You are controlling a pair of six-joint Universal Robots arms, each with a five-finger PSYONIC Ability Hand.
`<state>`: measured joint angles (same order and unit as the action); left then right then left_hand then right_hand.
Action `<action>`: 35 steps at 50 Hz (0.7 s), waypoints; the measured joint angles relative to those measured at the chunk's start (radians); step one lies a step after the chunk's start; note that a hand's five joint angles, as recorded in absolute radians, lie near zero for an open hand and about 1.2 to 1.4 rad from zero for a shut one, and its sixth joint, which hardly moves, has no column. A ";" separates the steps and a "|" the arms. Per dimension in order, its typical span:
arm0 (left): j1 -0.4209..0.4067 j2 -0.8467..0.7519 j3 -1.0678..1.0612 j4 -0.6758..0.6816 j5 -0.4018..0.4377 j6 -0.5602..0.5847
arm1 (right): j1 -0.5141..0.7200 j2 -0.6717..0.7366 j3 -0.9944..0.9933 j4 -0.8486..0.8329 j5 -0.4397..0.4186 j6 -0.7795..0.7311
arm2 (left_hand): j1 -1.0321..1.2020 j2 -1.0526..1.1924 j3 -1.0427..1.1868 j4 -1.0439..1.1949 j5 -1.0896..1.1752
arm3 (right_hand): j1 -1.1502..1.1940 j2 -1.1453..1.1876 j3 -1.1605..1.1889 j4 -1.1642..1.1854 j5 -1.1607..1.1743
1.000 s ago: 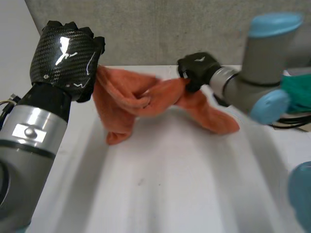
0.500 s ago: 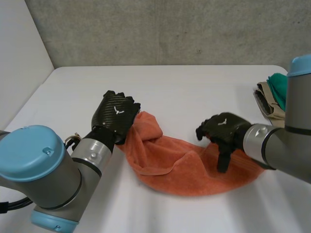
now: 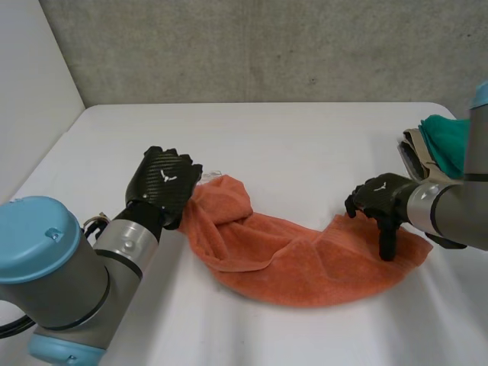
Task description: Fold the laundry.
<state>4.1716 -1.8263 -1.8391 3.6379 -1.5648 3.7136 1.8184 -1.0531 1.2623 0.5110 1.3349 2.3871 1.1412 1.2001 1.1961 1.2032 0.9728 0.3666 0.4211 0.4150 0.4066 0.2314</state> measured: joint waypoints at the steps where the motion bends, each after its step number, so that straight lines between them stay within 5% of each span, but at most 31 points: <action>1: 0.000 0.000 0.000 0.000 0.000 0.000 | 0.000 0.000 0.000 0.000 0.000 0.000 | 0.000 0.000 0.000 0.000 0.000 | 0.000 0.000 0.000 0.000 0.000; 6: 0.020 -0.010 0.009 0.002 0.003 0.001 | 0.005 0.076 -0.035 -0.013 0.029 -0.001 | 0.000 0.000 0.000 0.000 0.000 | 0.004 0.001 0.010 0.030 0.035; 10: 0.029 -0.025 0.022 0.004 0.005 0.004 | 0.008 0.124 -0.060 -0.037 0.041 0.014 | 0.000 0.000 0.000 0.000 0.000 | 0.300 0.338 0.322 0.330 0.293; 11: 0.031 -0.044 0.038 0.007 0.005 0.007 | 0.012 0.146 -0.085 -0.065 0.045 0.029 | 0.000 0.000 0.000 0.000 0.000 | 0.548 0.655 0.640 0.648 0.600; 14: 0.033 -0.076 0.070 0.011 0.005 0.010 | 0.019 0.162 -0.122 -0.105 0.049 0.052 | 0.000 0.000 0.000 0.000 0.000 | 0.602 0.756 0.765 0.776 0.735; 19: 0.040 -0.138 0.178 0.017 0.002 0.014 | 0.035 0.167 -0.222 -0.205 0.064 0.118 | 0.000 0.000 0.000 0.000 0.000 | 0.601 0.756 0.767 0.781 0.742; 28: 0.083 -0.269 0.772 0.032 -0.062 0.013 | 0.077 0.136 -0.538 -0.577 0.131 0.322 | 0.000 0.000 0.001 0.000 0.000 | 0.601 0.756 0.767 0.783 0.744; 35: 0.105 -0.267 0.988 0.094 -0.151 0.010 | 0.071 0.048 -0.533 -0.866 0.198 0.409 | 0.000 0.000 0.001 0.000 0.000 | 0.601 0.756 0.767 0.783 0.744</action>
<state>4.2766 -2.0930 -0.8510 3.7321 -1.7160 3.7239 1.8892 -1.0053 0.7298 -0.3550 1.5330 2.7962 1.1412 1.2005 1.1967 1.2034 0.9728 0.9675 1.1774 1.1816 1.1894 0.9749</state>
